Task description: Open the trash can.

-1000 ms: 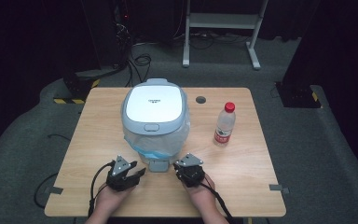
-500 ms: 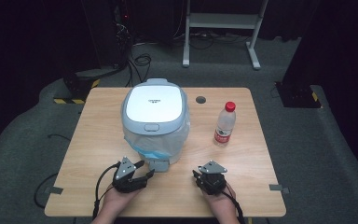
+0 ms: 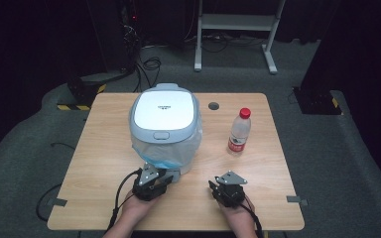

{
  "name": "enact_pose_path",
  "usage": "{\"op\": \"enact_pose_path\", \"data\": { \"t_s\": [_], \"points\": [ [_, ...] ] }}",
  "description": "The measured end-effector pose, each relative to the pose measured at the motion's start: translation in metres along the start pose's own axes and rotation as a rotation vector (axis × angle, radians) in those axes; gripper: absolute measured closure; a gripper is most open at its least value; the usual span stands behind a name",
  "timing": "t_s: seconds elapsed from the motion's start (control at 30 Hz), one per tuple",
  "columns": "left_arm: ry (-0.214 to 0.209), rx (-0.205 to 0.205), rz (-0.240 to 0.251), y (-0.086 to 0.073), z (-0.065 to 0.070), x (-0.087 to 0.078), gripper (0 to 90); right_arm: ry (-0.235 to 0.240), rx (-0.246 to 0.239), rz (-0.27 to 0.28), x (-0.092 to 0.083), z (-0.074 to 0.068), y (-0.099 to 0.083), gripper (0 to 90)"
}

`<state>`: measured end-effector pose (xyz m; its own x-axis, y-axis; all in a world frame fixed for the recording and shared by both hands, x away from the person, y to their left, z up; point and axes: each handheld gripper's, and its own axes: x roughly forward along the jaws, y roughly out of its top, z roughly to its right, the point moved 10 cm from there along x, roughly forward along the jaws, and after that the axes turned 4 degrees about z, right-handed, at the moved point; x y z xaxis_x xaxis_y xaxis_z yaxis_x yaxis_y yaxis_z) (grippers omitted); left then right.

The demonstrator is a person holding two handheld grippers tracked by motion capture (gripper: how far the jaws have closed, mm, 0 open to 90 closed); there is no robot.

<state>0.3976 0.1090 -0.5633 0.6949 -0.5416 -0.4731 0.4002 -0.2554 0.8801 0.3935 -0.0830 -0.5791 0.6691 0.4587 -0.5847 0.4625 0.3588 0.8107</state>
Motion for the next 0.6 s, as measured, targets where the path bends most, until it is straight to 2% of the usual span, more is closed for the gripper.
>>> {"op": "enact_pose_path", "data": {
  "t_s": [0.17, 0.27, 0.3, 0.43, 0.6],
  "points": [
    [0.015, 0.013, -0.011, -0.0001, -0.0003, 0.002, 59.1, -0.003, 0.003, 0.002, -0.0007, 0.0007, 0.0, 67.3],
    [0.01, 0.015, 0.001, -0.002, 0.0, 0.0032, 59.0, 0.0, 0.003, -0.001, 0.0001, -0.0013, -0.0002, 66.7],
    [-0.003, -0.002, 0.01, -0.0034, -0.0004, 0.0035, 59.0, 0.002, 0.001, -0.001, 0.0003, -0.0023, -0.0002, 66.5],
    [-0.005, 0.006, 0.009, -0.0041, -0.0001, 0.0039, 59.1, 0.004, -0.007, -0.002, 0.0013, -0.0044, -0.0001, 66.2],
    [-0.012, -0.01, 0.013, -0.0052, -0.0003, 0.0045, 59.2, 0.005, -0.01, -0.004, 0.0016, -0.0062, 0.0001, 66.0]
  ]
}}
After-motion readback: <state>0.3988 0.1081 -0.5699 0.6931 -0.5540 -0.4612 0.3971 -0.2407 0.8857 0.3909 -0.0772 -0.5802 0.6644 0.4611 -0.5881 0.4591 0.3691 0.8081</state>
